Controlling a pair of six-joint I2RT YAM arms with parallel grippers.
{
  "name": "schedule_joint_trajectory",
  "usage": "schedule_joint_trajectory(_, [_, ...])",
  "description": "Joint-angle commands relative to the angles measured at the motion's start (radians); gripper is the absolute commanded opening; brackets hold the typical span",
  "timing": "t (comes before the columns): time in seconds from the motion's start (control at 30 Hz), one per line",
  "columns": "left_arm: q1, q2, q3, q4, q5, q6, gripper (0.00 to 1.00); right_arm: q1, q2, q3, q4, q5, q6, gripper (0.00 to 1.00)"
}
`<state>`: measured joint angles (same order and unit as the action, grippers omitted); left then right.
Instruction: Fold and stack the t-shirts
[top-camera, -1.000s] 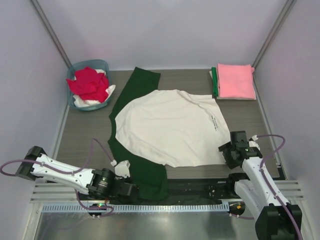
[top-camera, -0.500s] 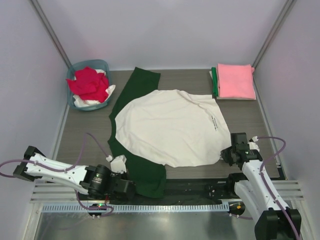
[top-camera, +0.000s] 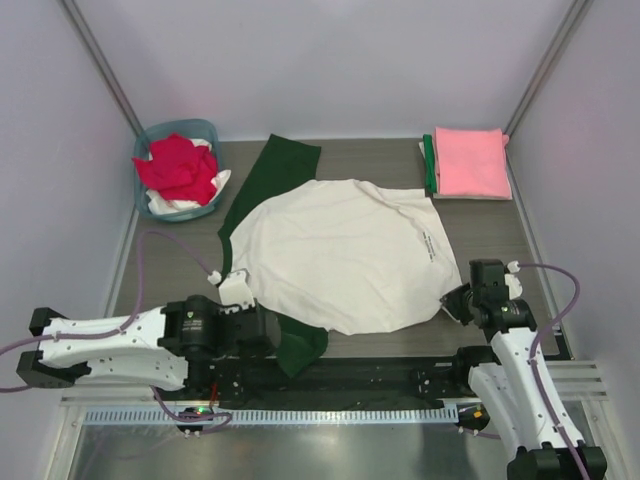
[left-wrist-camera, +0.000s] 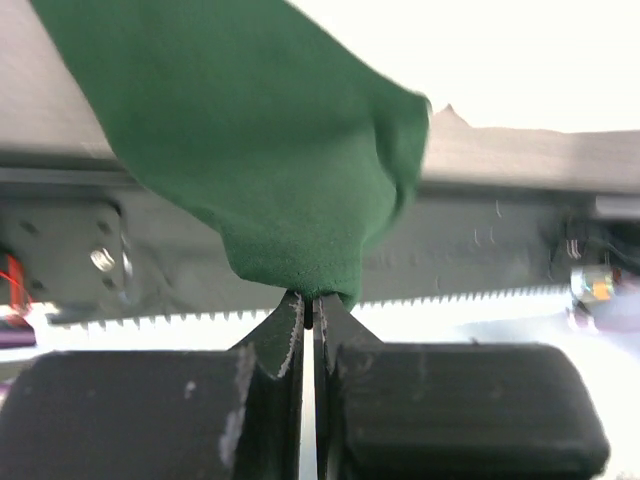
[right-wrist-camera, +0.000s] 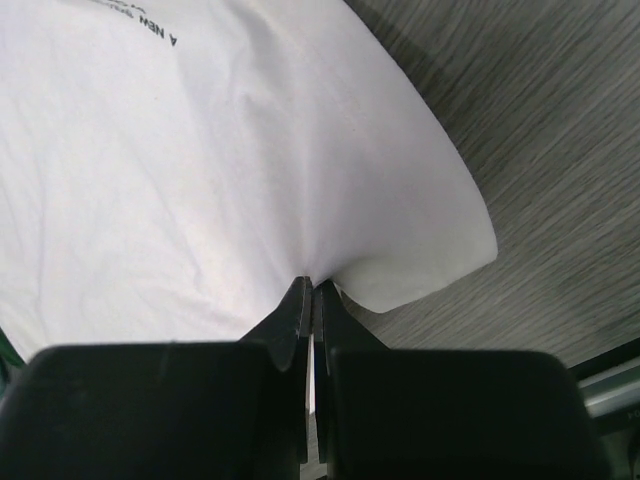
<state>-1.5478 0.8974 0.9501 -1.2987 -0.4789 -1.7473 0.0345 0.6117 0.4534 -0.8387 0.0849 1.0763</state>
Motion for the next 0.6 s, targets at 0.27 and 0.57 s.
schedule_joint_trajectory(0.27, [0.586, 0.214, 0.318, 0.076, 0.025, 0.789, 0.0, -0.001, 0.215, 0.237, 0.118, -0.065, -0.156, 0.01])
schedule_joint_trajectory(0.57, [0.88, 0.362, 0.469, 0.168, 0.141, 1.031, 0.0, -0.001, 0.497, 0.392, 0.202, -0.073, -0.242, 0.01])
